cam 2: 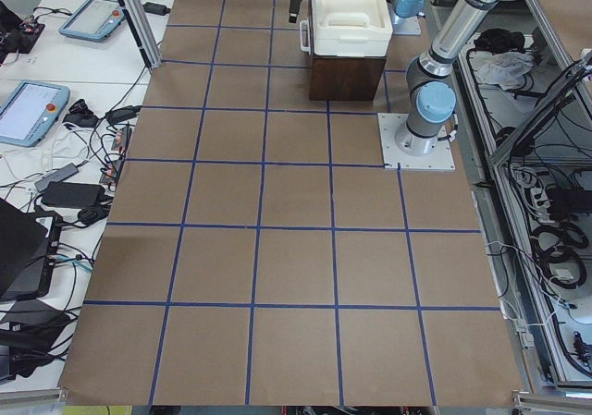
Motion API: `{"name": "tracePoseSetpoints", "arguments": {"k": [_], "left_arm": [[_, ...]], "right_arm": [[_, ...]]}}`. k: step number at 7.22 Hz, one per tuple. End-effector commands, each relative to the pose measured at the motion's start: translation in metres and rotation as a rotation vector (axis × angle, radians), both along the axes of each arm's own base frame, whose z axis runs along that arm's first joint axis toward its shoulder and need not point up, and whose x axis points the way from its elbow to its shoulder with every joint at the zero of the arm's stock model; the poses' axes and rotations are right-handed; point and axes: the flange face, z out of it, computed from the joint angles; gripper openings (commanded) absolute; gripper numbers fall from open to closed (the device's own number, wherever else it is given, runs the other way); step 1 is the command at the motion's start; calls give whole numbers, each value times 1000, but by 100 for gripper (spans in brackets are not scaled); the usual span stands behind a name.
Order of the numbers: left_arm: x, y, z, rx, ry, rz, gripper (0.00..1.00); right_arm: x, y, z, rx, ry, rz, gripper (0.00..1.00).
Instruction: Put scissors in drawer and close it
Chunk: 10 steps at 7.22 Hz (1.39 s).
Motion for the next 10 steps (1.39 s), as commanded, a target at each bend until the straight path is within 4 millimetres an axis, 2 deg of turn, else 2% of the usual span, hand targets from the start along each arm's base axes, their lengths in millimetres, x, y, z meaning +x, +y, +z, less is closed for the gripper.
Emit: {"name": "tracePoseSetpoints", "arguments": {"k": [1, 10], "left_arm": [[1, 0, 0, 1, -2, 0, 100], [0, -2, 0, -4, 6, 14, 100]], "right_arm": [[0, 0, 0, 1, -1, 2, 100], [0, 0, 0, 2, 1, 8, 100]]}}
